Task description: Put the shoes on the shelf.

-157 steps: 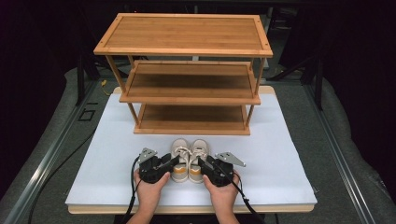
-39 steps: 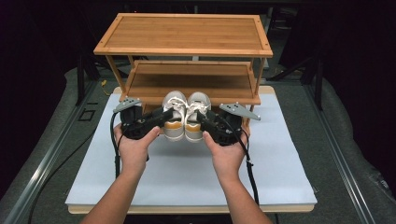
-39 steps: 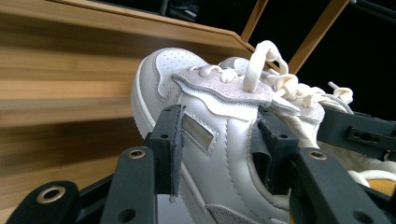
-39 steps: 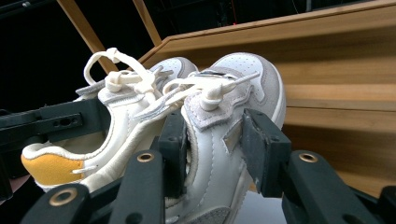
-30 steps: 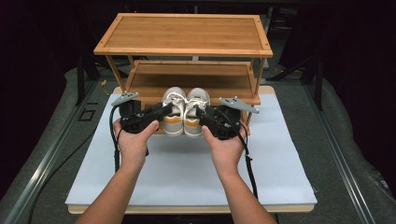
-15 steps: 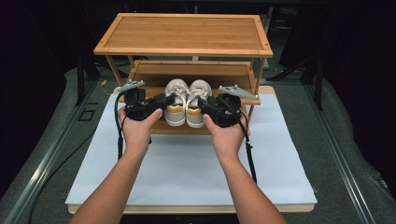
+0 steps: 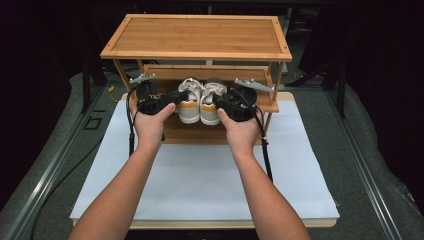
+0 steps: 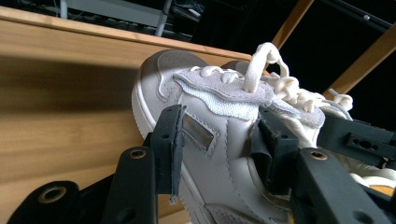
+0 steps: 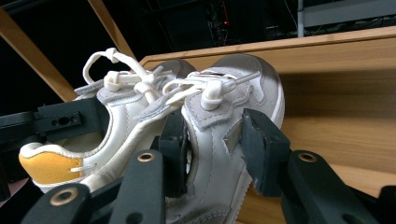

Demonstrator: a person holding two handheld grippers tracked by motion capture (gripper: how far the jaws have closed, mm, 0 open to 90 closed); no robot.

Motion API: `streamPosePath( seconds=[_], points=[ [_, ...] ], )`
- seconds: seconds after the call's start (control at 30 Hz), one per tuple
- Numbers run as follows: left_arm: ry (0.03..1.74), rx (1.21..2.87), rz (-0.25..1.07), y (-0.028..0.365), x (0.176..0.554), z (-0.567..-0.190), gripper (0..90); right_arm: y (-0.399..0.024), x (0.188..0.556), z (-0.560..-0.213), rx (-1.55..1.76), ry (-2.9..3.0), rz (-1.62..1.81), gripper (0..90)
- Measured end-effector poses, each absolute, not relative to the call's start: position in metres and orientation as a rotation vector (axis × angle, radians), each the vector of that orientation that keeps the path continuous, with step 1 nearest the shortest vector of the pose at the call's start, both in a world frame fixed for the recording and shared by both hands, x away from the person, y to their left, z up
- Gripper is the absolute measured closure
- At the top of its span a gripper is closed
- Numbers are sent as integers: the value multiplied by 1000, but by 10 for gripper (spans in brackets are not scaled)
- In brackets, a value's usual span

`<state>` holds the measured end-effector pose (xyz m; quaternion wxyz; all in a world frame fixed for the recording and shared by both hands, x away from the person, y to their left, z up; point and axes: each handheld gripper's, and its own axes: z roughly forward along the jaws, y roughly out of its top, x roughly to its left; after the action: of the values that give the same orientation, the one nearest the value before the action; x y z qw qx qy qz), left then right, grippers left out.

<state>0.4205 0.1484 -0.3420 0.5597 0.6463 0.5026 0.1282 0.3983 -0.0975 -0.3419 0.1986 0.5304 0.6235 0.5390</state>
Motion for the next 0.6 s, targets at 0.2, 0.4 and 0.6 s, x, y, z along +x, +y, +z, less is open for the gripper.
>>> streamPosePath(
  seconds=[0.2, 0.4, 0.6],
  points=[
    [1184, 1522, 279, 148, 432, -346, 572, -100, 410, -343, 1492, 1753, 1496, 624],
    [1187, 1540, 280, 146, 442, -345, 572, -101, 416, -345, 1491, 1754, 1492, 624],
    [1189, 1541, 261, 146, 449, -349, 572, -101, 424, -344, 1503, 1748, 1482, 624]
  ],
)
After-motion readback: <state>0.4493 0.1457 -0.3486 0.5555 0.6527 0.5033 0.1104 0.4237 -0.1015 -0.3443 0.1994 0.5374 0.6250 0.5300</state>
